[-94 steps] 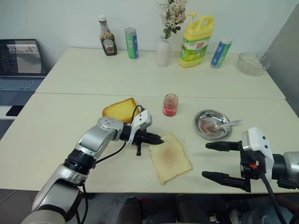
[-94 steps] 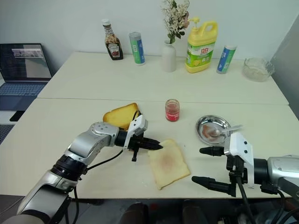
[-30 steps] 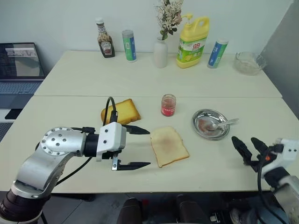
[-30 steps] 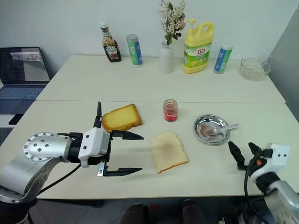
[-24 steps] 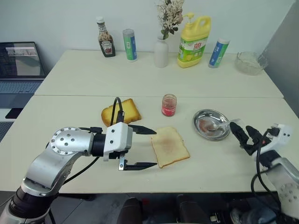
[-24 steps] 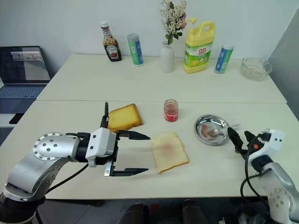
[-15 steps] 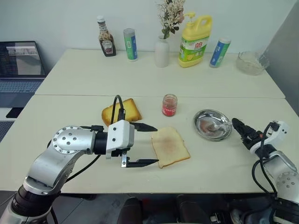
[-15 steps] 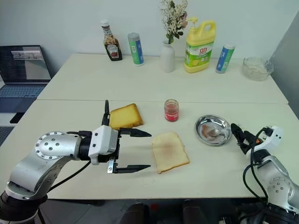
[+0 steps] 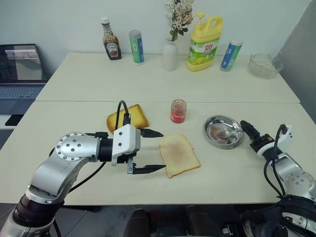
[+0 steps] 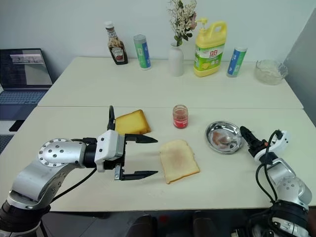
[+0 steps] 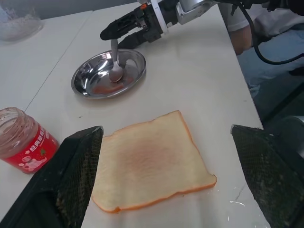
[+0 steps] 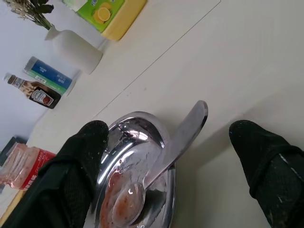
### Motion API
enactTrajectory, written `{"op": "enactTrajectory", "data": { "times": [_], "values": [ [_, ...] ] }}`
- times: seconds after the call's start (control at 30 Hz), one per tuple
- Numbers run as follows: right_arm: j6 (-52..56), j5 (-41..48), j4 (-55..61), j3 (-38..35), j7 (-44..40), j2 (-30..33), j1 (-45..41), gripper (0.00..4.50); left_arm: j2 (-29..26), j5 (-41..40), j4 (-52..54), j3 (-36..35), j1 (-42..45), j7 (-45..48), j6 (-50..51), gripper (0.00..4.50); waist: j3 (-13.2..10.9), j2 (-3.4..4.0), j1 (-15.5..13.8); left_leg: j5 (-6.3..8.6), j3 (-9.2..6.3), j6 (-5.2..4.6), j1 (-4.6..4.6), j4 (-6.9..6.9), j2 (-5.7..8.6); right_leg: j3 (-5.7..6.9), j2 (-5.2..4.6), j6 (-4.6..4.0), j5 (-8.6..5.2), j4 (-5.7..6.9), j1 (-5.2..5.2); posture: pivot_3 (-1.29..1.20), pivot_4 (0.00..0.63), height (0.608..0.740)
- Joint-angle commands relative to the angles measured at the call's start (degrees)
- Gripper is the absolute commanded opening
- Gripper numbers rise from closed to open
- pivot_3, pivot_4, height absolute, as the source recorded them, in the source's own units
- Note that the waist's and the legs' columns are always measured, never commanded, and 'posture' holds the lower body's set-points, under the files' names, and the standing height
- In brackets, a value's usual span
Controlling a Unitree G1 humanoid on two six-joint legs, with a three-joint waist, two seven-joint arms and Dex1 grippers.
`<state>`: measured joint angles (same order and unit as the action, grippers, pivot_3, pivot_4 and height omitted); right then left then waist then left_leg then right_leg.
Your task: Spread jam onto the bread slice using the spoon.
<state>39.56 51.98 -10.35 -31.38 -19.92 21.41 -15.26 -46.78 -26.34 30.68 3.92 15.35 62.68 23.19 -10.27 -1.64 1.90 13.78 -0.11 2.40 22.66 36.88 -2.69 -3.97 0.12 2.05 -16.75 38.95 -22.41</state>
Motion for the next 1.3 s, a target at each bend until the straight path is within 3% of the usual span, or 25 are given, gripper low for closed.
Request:
{"op": "enactTrajectory", "data": {
  "times": [0.03, 0.27, 0.33, 1.3],
  "values": [
    [-1.1, 0.9, 0.6, -1.3, -1.4, 0.2, -0.9, 3.16, 0.1, 0.3, 0.0, -0.2, 0.7, 0.1, -1.4, 4.50, 0.0, 0.00, 0.0, 0.00, 0.00, 0.00, 0.00, 0.00, 0.00, 0.00, 0.00, 0.00, 0.00, 0.00, 0.00, 0.00, 0.150, 0.740],
    [-0.7, 2.8, 0.7, -2.0, -1.8, -0.2, -1.3, 0.49, 1.2, 0.0, -1.4, -0.4, 0.9, -0.4, -1.5, 4.50, 0.0, 0.00, 0.0, 0.00, 0.00, 0.00, 0.01, 0.00, 0.00, 0.00, 0.00, 0.00, 0.00, 0.00, 0.00, 0.00, 0.150, 0.740],
    [-0.7, 3.2, 0.8, -2.3, -1.9, -0.3, -1.5, 0.04, 1.7, -0.1, -1.7, -0.5, 1.1, -0.7, -1.4, 4.50, 0.0, 0.01, 0.0, 0.00, 0.00, 0.00, 0.00, 0.00, 0.00, 0.00, 0.00, 0.00, 0.00, 0.00, 0.00, 0.00, 0.150, 0.740],
    [4.1, 9.6, 9.6, -2.9, 0.7, 1.5, 0.1, 0.04, 5.0, -1.8, -3.2, -2.3, 2.2, -6.5, 0.1, 4.50, 0.0, 0.05, 0.0, 0.00, 0.02, 0.00, 0.07, 0.00, 0.00, -0.01, 0.00, 0.03, 0.01, 0.00, -0.08, 0.00, 0.150, 0.740]
  ]
}}
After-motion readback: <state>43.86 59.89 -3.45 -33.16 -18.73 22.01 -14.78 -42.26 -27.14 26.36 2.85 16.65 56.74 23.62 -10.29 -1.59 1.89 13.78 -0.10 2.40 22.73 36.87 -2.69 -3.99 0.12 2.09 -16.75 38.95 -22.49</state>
